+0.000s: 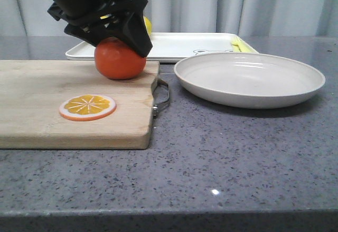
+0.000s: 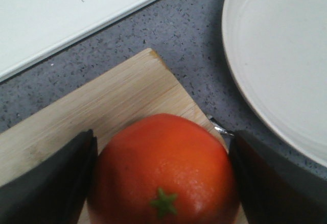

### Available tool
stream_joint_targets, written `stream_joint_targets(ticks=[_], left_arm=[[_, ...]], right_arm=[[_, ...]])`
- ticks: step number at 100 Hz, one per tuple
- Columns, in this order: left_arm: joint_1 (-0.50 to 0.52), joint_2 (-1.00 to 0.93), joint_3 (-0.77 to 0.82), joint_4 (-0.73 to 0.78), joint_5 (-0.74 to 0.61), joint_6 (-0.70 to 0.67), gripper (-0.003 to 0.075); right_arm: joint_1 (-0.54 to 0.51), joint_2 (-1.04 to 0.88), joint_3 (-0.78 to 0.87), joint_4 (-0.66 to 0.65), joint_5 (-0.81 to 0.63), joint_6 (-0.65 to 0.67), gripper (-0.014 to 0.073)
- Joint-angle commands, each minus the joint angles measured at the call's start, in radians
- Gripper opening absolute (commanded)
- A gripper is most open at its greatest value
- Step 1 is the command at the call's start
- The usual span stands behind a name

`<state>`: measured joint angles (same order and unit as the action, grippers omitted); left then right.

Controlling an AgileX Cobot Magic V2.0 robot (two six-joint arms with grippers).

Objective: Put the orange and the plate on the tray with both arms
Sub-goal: 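Lift the orange with the left gripper and carry it over the plate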

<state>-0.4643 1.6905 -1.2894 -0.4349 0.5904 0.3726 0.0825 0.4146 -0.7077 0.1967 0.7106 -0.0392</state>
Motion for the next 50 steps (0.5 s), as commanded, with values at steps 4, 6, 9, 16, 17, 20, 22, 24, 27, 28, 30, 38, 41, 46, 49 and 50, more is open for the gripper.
stream_joint_targets(ticks=[4,6,9,16,17,20,22,24,27,28,30,38,41,46,49,50], left_arm=[[-0.008,-0.04,-0.029,-0.02,-0.002,-0.007,0.0313],[-0.008,-0.04,-0.034,-0.02,-0.001,-0.007,0.0313],[-0.008,-0.04,-0.039,-0.02,0.005,-0.007,0.0313],[-0.008,-0.04,-0.061,-0.02,0.016,-0.007,0.0313],[-0.008,-0.04,-0.067,-0.02,0.019,-0.007,0.0313],[-0.008,-0.04,-0.081,-0.02,0.029,-0.007,0.0313],[-0.008,-0.04,-0.093,-0.02,0.037,-0.007,0.0313],[-0.008,-0.04,-0.105,-0.02,0.044,-0.007,0.0313],[-0.008,-0.04,-0.122,-0.023,0.053,-0.007,0.0313],[-0.01,-0.04,-0.126,-0.023,0.058,-0.007,0.0313],[-0.013,-0.04,-0.14,-0.028,0.064,-0.007,0.0313],[-0.03,-0.04,-0.19,-0.028,0.077,-0.007,0.0313],[-0.039,-0.04,-0.203,-0.028,0.077,-0.007,0.0313],[-0.055,-0.04,-0.224,-0.028,0.077,-0.007,0.0313],[-0.067,-0.038,-0.235,-0.028,0.075,-0.007,0.0313],[-0.07,-0.038,-0.241,-0.028,0.073,-0.007,0.0313]], right_arm=[[-0.008,0.017,-0.035,-0.002,-0.074,-0.007,0.0468],[-0.008,0.017,-0.035,-0.002,-0.074,-0.007,0.0468],[-0.008,0.017,-0.035,-0.002,-0.074,-0.007,0.0468],[-0.008,0.017,-0.035,-0.002,-0.074,-0.007,0.0468],[-0.008,0.017,-0.035,-0.002,-0.074,-0.007,0.0468],[-0.008,0.017,-0.035,-0.002,-0.074,-0.007,0.0468],[-0.008,0.017,-0.035,-0.002,-0.074,-0.007,0.0468],[-0.008,0.017,-0.035,-0.002,-0.074,-0.007,0.0468],[-0.008,0.017,-0.035,-0.002,-0.074,-0.007,0.0468],[-0.008,0.017,-0.035,-0.002,-0.074,-0.007,0.0468],[-0.008,0.017,-0.035,-0.002,-0.074,-0.007,0.0468],[-0.008,0.017,-0.035,-0.002,-0.074,-0.007,0.0468],[-0.008,0.017,-0.035,-0.002,-0.074,-0.007,0.0468],[-0.008,0.017,-0.035,-0.002,-0.074,-0.007,0.0468],[-0.008,0.017,-0.035,-0.002,-0.074,-0.007,0.0468],[-0.008,0.017,-0.035,-0.002,-0.074,-0.007,0.0468]])
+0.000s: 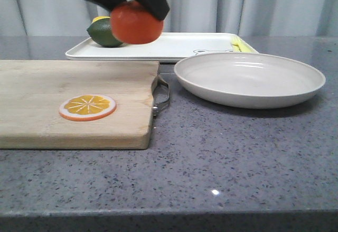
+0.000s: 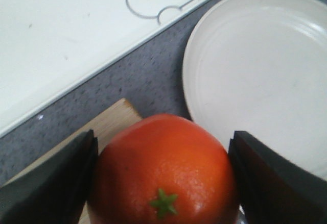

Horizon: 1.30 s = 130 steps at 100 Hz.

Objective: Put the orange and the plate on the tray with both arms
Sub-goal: 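Lift the orange with the left gripper and carry it over the plate, then lower the orange onto the plate, open the left gripper and withdraw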

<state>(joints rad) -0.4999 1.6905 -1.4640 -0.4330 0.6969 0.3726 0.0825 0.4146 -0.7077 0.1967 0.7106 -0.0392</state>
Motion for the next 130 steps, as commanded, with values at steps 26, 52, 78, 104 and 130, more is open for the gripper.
stream_joint_targets(ticks=[26,52,78,104,130], left_arm=[[-0.139,0.057,-0.156,-0.042,-0.087,-0.007,0.0313],[-0.21,0.197,-0.289,-0.055,-0.097,-0.007,0.0313],[-0.23,0.279,-0.348,-0.082,-0.093,-0.007,0.0314],[-0.23,0.287,-0.348,-0.082,-0.086,-0.007,0.0314],[-0.23,0.298,-0.348,-0.082,-0.069,-0.007,0.0316]], right_arm=[[-0.008,0.017,-0.035,-0.002,-0.074,-0.007,0.0468],[-0.008,0.017,-0.035,-0.002,-0.074,-0.007,0.0468],[-0.008,0.017,-0.035,-0.002,-0.075,-0.007,0.0468],[-0.008,0.017,-0.035,-0.002,-0.084,-0.007,0.0468],[-0.008,0.017,-0.035,-0.002,-0.098,-0.007,0.0468]])
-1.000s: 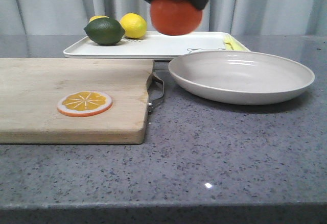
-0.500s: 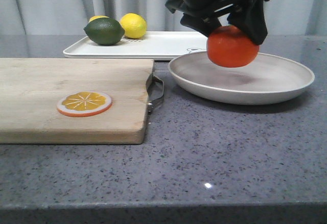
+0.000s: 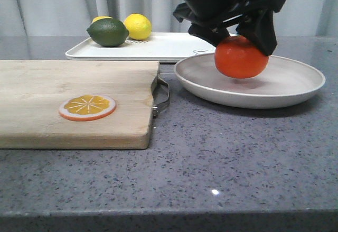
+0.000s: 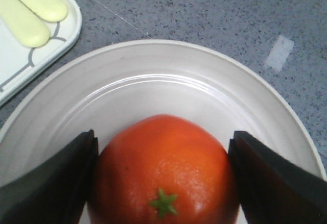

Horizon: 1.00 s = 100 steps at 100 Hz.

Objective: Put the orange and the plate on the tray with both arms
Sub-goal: 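Lower the orange onto the plate, open the left gripper and withdraw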

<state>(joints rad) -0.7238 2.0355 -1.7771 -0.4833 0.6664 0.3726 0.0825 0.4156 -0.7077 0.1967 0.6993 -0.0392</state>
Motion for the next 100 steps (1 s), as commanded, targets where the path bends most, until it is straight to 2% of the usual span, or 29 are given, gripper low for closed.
stream_joint_targets(ticks=[1,23,49,63,100], left_arm=[[-0.006,-0.044,-0.035,-0.032,-0.036,-0.007,0.0316],[-0.008,-0.042,-0.035,-0.028,-0.032,-0.007,0.0333],[-0.01,-0.042,-0.035,-0.011,-0.021,-0.002,0.0535],[-0.01,-0.042,-0.035,-0.011,-0.017,0.025,0.0608],[-0.002,-0.118,-0.079,-0.008,0.011,0.011,0.0629]], right_arm=[[-0.008,0.016,-0.035,-0.002,-0.087,-0.007,0.0468],[-0.008,0.016,-0.035,-0.002,-0.087,-0.007,0.0468],[-0.008,0.016,-0.035,-0.002,-0.087,-0.007,0.0468],[-0.008,0.016,-0.035,-0.002,-0.087,-0.007,0.0468],[-0.008,0.016,-0.035,-0.002,-0.085,-0.007,0.0468]])
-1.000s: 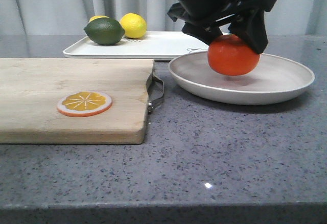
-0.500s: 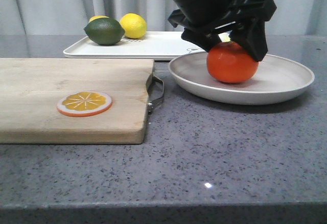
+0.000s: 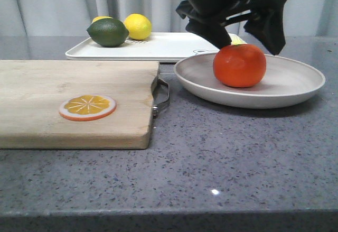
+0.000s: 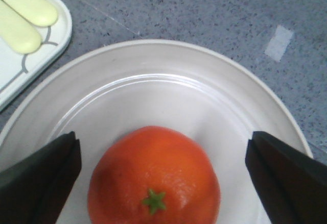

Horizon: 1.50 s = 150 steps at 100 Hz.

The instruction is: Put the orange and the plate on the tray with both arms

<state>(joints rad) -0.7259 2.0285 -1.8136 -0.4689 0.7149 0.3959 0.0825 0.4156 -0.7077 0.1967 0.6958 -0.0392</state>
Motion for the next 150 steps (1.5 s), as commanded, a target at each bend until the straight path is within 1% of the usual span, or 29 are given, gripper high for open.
stream_joint_targets(ticks=[1,16,37,46,56,66,73,76,80,81,82,90,97,110,124,138,150], left_arm=[[0.003,-0.114,-0.042,-0.023,-0.037,-0.012,0.0628],[0.04,-0.209,-0.042,-0.013,-0.039,-0.012,0.0628],[0.147,-0.349,-0.038,0.017,-0.035,-0.012,0.0627],[0.199,-0.407,-0.013,0.026,-0.035,-0.012,0.0619],[0.253,-0.484,0.057,0.038,-0.042,-0.012,0.0619],[0.312,-0.567,0.166,0.038,-0.053,-0.012,0.0619],[0.345,-0.637,0.278,0.038,-0.089,-0.012,0.0619],[0.358,-0.668,0.313,0.038,-0.12,-0.012,0.0619],[0.375,-0.718,0.399,0.038,-0.16,-0.012,0.0619],[0.378,-0.726,0.399,0.038,-0.18,-0.012,0.0619],[0.38,-0.744,0.437,0.038,-0.189,-0.012,0.0619],[0.405,-0.843,0.579,0.036,-0.306,-0.012,0.0619],[0.421,-0.934,0.697,0.036,-0.366,-0.012,0.0619],[0.461,-1.091,0.886,0.036,-0.383,-0.012,0.0619],[0.51,-1.24,1.053,0.036,-0.414,-0.013,0.0619],[0.567,-1.373,1.174,0.036,-0.435,-0.013,0.0619],[0.602,-1.444,1.233,0.036,-0.435,-0.013,0.0619]], right_arm=[[-0.008,0.016,-0.035,-0.002,-0.082,-0.007,0.0468],[-0.008,0.016,-0.035,-0.002,-0.082,-0.007,0.0468],[-0.008,0.016,-0.035,-0.011,-0.083,-0.007,0.0468],[-0.008,0.016,-0.035,-0.013,-0.086,-0.007,0.0468],[-0.008,0.016,-0.035,-0.014,-0.089,-0.007,0.0468],[-0.008,0.016,-0.035,-0.019,-0.094,-0.007,0.0468],[-0.008,0.016,-0.035,-0.026,-0.097,-0.007,0.0468],[-0.008,0.016,-0.035,-0.029,-0.097,-0.007,0.0468],[-0.008,0.016,-0.035,-0.031,-0.097,-0.007,0.0468],[-0.008,0.016,-0.035,-0.032,-0.097,-0.007,0.0468],[-0.008,0.016,-0.035,-0.032,-0.097,-0.007,0.0468],[-0.008,0.016,-0.035,-0.033,-0.097,-0.007,0.0468],[-0.008,0.016,-0.035,-0.033,-0.097,-0.007,0.0468],[-0.008,0.016,-0.035,-0.037,-0.097,-0.007,0.0468],[-0.008,0.016,-0.035,-0.037,-0.097,-0.007,0.0468],[-0.008,0.016,-0.035,-0.037,-0.097,-0.007,0.0468],[-0.008,0.016,-0.035,-0.037,-0.097,-0.007,0.0468]])
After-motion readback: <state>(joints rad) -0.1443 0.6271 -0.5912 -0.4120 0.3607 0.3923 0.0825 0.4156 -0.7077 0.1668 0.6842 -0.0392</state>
